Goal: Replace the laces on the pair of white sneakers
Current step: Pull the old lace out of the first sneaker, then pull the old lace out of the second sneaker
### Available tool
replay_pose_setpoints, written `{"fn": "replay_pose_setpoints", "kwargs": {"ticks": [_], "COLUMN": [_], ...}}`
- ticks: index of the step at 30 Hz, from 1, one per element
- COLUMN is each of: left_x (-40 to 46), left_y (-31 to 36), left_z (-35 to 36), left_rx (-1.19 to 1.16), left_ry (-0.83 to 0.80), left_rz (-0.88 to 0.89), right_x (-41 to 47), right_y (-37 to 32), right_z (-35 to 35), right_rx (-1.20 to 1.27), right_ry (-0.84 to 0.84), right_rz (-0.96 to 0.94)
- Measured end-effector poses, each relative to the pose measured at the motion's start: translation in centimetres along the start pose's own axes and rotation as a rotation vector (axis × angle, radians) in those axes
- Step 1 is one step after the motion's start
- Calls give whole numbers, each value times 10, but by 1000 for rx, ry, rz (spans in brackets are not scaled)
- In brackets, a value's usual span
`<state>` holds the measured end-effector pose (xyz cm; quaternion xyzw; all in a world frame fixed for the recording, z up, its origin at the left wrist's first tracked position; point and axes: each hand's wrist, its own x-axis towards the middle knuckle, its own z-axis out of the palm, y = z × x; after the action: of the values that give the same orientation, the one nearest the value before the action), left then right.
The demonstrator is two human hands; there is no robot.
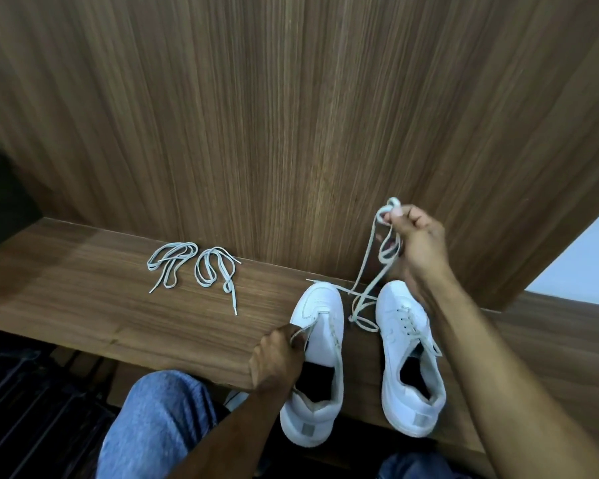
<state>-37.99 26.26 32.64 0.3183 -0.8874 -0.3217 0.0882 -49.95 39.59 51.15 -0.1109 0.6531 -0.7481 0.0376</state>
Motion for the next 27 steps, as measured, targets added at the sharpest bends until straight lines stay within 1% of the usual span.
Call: {"fn": "replay_pose_setpoints", "kwargs": {"ticks": [2, 3, 4, 5, 7, 8, 10, 11, 12, 14, 15, 16, 18, 20, 21, 22, 24, 25, 27], "left_x": [-1, 0, 3, 6, 8, 7, 1, -4, -6, -10, -9, -7, 2, 11, 11, 12, 11, 9, 1], "left_y": [2, 3, 3, 2, 9, 17, 44, 60, 74, 97, 103, 106, 101, 96, 97, 101, 118, 129, 155], "left_z": [-1, -2, -4, -7, -20, -24, -33, -36, -35, -31, -30, -29, -30, -40, -49, -59, -79, -87, -97], "left_rx": [-7, -40, -107, -224, -426, -466, -483, -496, -511, -467, -402, -335, -273, -379, -447, -512, -632, -692, -794], "left_ry": [-26, -57, -95, -150, -216, -234, -244, -269, -320, -474, -528, -549, -524, -586, -619, -651, -661, -657, -619], "left_rz": [-21, -43, -63, -81, -54, 22, 245, 358, 436, 458, 465, 497, 495, 370, 286, 210, 156, 171, 215], "right_x": [1, 1, 0, -3, -10, -14, -22, -25, -28, -32, -33, -35, -37, -35, -34, -34, -35, -38, -50], "right_y": [-16, -21, -24, -26, -27, -29, -35, -41, -46, -59, -67, -75, -87, -90, -86, -79, -51, -32, 3], "right_z": [3, 5, 7, 9, 13, 15, 20, 22, 23, 19, 13, 6, -17, -50, -67, -82, -101, -104, -98], "right_rx": [157, 189, 196, 197, 207, 219, 229, 227, 227, 233, 219, 187, 51, -164, -264, -340, -441, -459, -388], "right_ry": [-27, -54, -80, -101, -120, -122, -104, -93, -85, -65, -42, -2, 113, 239, 279, 293, 289, 274, 225], "right_rz": [19, 40, 57, 71, 92, 101, 123, 130, 130, 78, 23, -44, -218, -419, -478, -494, -420, -335, -149]}}
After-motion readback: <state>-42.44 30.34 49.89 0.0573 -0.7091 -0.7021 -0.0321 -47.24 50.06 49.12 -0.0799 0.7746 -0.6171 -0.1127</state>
